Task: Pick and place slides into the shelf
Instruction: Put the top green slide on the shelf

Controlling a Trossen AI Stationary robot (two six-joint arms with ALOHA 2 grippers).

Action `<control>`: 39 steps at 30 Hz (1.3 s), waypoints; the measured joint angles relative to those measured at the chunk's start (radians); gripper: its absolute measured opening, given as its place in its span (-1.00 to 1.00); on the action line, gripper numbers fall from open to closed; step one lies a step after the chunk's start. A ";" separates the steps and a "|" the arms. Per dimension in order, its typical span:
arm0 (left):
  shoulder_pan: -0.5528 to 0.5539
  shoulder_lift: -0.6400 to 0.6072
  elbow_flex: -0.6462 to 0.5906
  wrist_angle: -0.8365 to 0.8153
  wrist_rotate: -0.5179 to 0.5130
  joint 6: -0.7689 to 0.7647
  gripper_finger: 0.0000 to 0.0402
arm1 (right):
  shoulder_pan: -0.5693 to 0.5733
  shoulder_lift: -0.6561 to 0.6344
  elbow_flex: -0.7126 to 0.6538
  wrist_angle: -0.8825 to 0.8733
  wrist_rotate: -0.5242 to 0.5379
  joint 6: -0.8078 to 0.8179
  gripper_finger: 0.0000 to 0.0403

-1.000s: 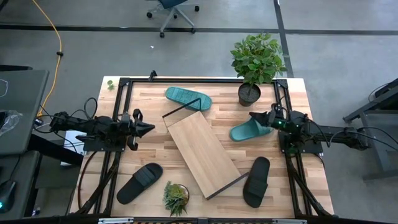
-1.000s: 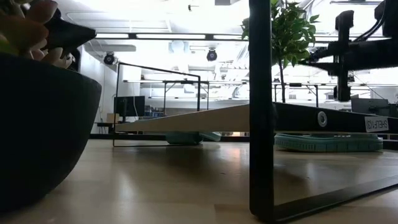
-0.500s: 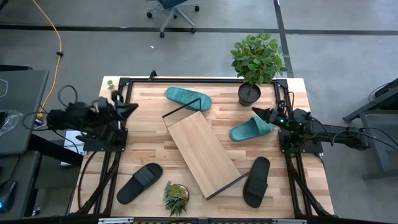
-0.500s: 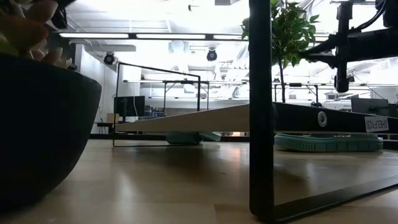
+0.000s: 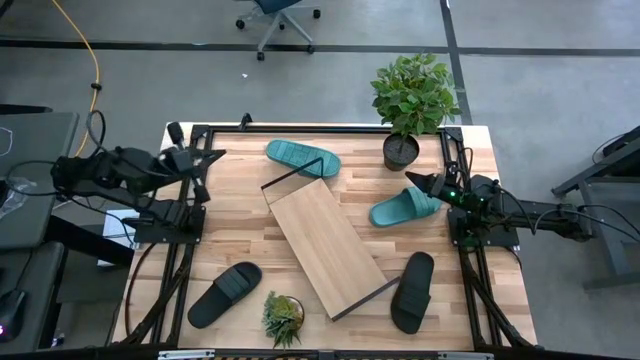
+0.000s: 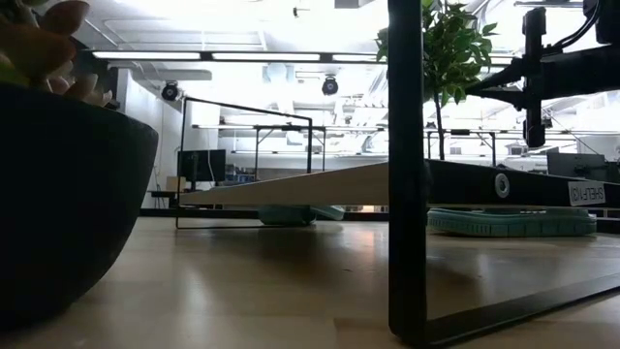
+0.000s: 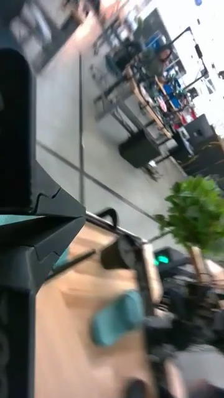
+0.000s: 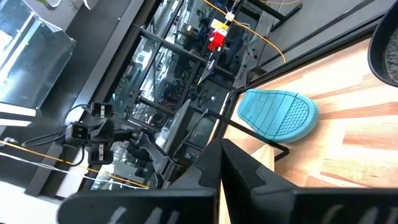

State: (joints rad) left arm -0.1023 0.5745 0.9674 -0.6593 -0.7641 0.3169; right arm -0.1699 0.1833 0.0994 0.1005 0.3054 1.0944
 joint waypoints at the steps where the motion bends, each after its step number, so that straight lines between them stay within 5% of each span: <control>1: 0.005 0.025 0.016 -0.012 -0.017 0.003 -1.00 | 0.000 0.000 0.000 0.000 0.000 0.000 -1.00; 12: 0.198 0.167 0.197 -0.041 0.178 -0.015 -1.00 | 0.000 0.000 0.000 0.000 -0.001 0.004 -1.00; 23: 0.471 0.365 0.441 -0.336 0.438 0.029 -1.00 | 0.000 0.000 0.000 -0.014 -0.002 0.001 -1.00; 39: 0.920 0.539 0.458 -0.393 0.923 0.099 -1.00 | 0.000 0.000 0.000 -0.054 -0.002 -0.003 -1.00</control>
State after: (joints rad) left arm 0.8173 1.1137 1.4258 -1.0519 0.1586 0.4158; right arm -0.1699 0.1833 0.0998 0.0465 0.3035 1.0912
